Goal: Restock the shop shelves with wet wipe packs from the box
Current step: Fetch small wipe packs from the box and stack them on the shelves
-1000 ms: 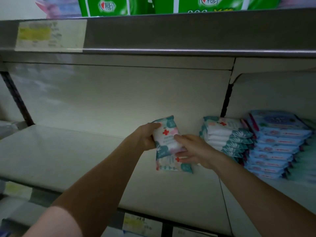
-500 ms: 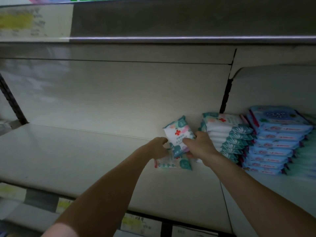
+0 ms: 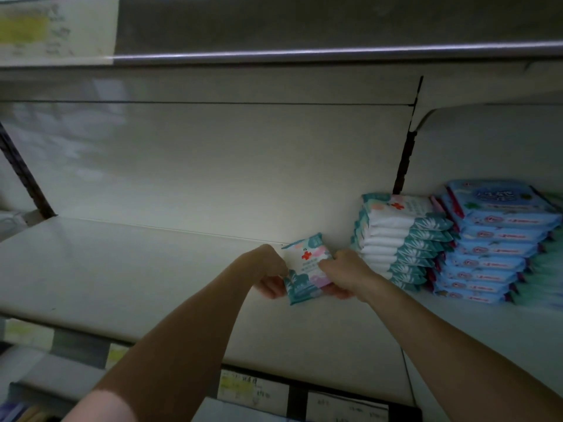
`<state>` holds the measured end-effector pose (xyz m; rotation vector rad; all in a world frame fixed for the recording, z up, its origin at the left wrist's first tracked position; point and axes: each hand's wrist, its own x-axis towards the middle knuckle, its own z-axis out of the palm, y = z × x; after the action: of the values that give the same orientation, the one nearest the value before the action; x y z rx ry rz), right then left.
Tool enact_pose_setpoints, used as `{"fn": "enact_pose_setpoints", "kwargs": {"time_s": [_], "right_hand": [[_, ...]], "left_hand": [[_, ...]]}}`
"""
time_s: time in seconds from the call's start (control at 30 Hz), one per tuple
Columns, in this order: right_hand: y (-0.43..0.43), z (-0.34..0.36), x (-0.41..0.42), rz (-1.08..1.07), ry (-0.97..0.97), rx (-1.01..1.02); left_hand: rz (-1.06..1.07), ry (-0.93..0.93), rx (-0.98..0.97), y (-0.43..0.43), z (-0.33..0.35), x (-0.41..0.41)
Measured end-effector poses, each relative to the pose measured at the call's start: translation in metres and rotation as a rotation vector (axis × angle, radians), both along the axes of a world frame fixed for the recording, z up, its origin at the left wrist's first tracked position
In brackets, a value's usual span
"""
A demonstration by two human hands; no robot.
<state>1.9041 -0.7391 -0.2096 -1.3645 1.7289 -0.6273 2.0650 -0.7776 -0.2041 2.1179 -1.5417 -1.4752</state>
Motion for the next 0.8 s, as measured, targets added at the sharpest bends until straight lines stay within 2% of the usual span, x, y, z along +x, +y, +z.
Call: {"fn": "enact_pose_setpoints", "kwargs": {"time_s": [0.17,0.27,0.37,0.5,0.6,0.7,0.8], "right_hand": [[0.002,-0.002,0.002,0.089,0.212,-0.049],[0.009,0.003,0.001,0.154,0.456,-0.087],[0.027,0.012,0.002,0.214,0.787,-0.223],[0.052,0.011,0.021,0.361,0.899,-0.439],[0.045,0.000,0.030,0.442,0.970,-0.380],[0.024,-0.002,0.021,0.426,1.098,-0.425],[0.008,0.002,0.005,0.435,1.139,-0.422]], "left_hand": [[-0.019,-0.015,-0.024,0.000,0.002,0.002],[0.023,-0.120,-0.238,-0.003,0.003,0.000],[-0.143,-0.071,-0.429,-0.010,-0.001,-0.006],[-0.365,-0.176,-0.439,-0.009,-0.004,-0.013],[-0.289,-0.162,-0.369,-0.008,0.005,-0.005],[-0.180,-0.058,-0.207,-0.006,0.011,0.008],[-0.224,0.033,-0.222,-0.005,0.010,0.013]]}}
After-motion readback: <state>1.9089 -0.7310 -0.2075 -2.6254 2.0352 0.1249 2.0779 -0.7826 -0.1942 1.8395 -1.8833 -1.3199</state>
